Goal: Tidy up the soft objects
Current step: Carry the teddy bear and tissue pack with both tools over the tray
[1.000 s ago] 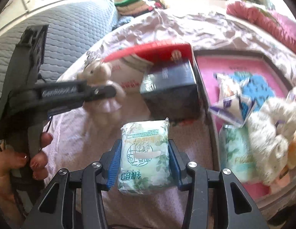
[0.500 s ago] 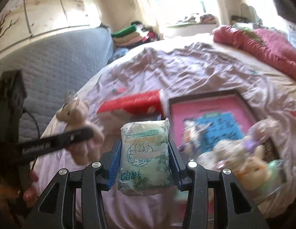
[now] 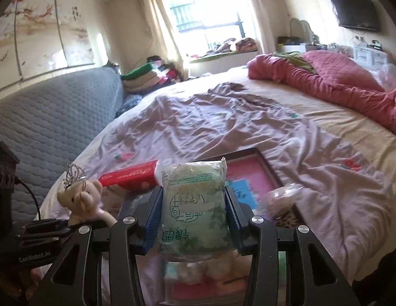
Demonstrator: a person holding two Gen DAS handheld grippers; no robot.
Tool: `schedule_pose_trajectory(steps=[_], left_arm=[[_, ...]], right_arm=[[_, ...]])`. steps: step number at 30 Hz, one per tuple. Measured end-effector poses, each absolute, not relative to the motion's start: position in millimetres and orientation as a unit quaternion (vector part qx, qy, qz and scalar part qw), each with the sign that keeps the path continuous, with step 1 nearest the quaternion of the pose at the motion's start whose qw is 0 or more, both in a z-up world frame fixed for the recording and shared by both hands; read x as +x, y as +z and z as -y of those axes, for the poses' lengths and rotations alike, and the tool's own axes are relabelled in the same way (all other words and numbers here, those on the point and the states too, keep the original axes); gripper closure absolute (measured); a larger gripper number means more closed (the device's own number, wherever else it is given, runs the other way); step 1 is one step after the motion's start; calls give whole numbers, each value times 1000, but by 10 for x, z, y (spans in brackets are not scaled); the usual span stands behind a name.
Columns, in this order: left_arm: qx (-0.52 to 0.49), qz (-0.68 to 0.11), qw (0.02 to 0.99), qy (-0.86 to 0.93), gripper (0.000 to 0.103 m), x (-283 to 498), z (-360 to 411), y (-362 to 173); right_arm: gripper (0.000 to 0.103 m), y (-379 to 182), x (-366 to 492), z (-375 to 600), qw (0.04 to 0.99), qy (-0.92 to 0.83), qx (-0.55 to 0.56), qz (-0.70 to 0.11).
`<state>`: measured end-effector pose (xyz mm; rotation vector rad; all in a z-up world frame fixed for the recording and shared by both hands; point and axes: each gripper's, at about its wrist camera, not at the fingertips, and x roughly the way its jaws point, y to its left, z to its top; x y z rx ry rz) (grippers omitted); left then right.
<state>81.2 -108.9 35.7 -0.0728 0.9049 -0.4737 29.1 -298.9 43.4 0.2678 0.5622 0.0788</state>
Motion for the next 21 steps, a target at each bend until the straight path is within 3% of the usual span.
schedule_pose_trajectory(steps=[21], left_arm=[[5,-428,873,-233,75,825,1616,488]], right_arm=[[55,622,112,3482,957,22,158,-242]])
